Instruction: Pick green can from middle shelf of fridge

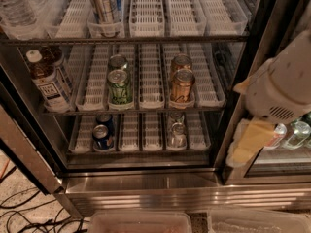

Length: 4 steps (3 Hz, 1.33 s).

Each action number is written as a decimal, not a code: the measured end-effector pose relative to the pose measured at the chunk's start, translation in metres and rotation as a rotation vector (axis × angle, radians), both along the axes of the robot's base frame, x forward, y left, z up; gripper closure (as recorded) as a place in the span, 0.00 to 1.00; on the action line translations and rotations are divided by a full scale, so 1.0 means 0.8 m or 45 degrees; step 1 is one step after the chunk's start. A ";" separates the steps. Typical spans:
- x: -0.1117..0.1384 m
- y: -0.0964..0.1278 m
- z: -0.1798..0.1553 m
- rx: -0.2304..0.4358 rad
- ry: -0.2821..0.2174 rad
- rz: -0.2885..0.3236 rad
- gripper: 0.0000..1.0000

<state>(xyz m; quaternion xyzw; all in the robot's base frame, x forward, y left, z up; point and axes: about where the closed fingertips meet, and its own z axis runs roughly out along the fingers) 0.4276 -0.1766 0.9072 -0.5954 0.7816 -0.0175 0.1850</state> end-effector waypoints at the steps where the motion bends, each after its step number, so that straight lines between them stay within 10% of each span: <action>1: -0.006 0.055 -0.048 0.149 -0.035 0.099 0.00; 4: 0.024 0.215 -0.067 0.782 -0.237 0.373 0.00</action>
Offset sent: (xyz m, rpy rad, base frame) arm 0.0049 0.1631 -0.0737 0.5374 -0.1904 0.3980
